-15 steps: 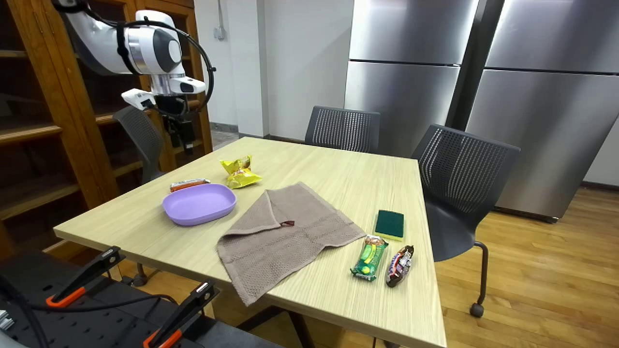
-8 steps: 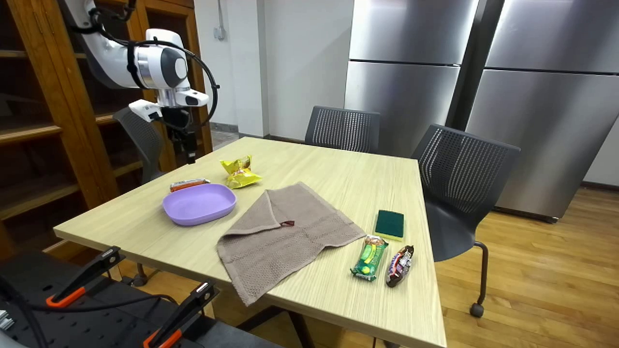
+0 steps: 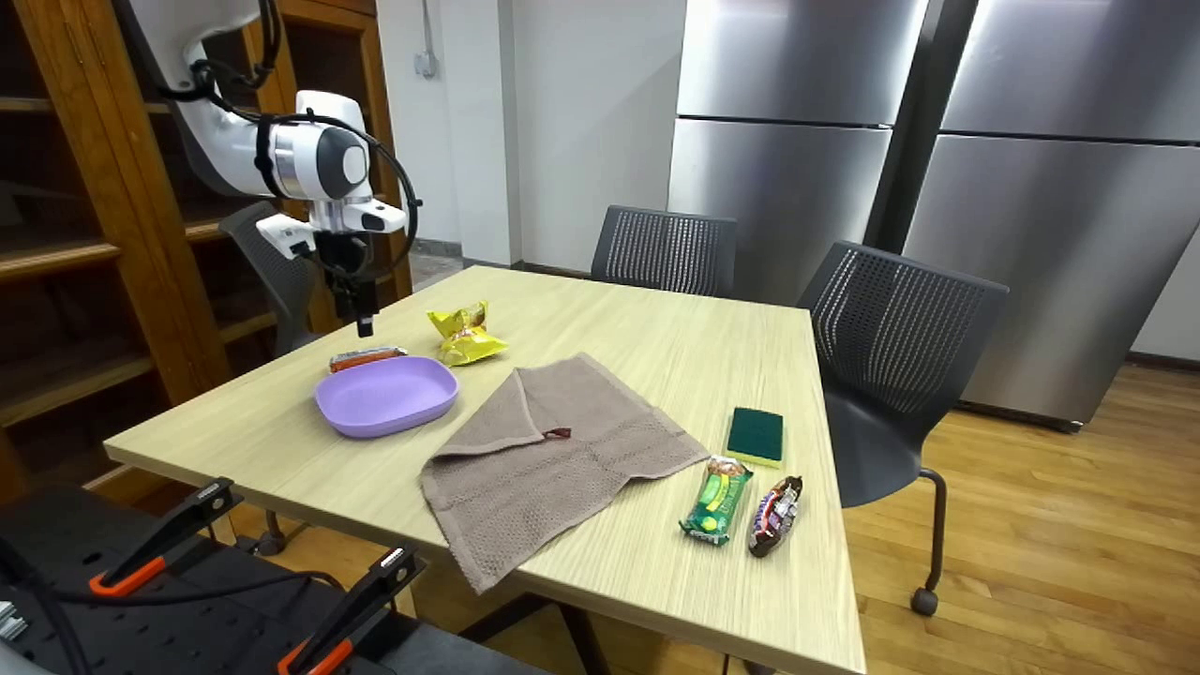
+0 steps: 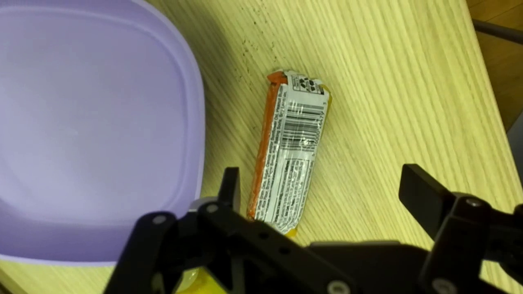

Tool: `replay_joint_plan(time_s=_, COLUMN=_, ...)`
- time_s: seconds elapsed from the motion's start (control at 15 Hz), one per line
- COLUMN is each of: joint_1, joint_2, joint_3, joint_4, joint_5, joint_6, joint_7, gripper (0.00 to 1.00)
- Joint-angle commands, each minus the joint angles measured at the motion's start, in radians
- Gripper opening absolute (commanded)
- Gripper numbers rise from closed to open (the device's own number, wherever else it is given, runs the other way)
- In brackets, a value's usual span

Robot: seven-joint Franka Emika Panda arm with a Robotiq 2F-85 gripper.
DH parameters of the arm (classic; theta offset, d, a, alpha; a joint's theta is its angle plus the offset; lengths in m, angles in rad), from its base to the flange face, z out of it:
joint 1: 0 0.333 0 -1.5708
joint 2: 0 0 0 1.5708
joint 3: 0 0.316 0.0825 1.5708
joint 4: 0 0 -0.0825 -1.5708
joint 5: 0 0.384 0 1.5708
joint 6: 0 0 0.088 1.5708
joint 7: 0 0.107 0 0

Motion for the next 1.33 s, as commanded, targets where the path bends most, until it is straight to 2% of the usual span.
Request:
replay_joint_plan(time_s=0.0, joint_1=0.011, joint_2=0.059, joint_3=-0.010, joint_4=0.079, joint_5=0.046, joint_6=-0.048, joint_7=-0.038, gripper=1.00)
replay_joint_plan(time_s=0.87, joint_1=0.006, joint_2=0.176, joint_3=-0.020, joint_4=0.208, joint_5=0.092, joint_6=-0.103, joint_7=-0.067, gripper=1.00)
replay_joint_plan(time_s=0.93, joint_1=0.007, joint_2=0.179, joint_3=-0.021, joint_4=0.213, joint_5=0.092, joint_6=-0.106, joint_7=-0.067, gripper=0.75)
replay_joint_plan(time_s=1.0, joint_1=0.008, joint_2=0.181, joint_3=-0.022, joint_4=0.217, joint_5=0.092, joint_6=-0.108, joint_7=-0.066, gripper=0.74)
replay_joint_plan(time_s=1.27, joint_1=0.010, joint_2=0.185, joint_3=-0.026, joint_4=0.228, joint_5=0.089, joint_6=-0.117, joint_7=-0.064, gripper=0.40)
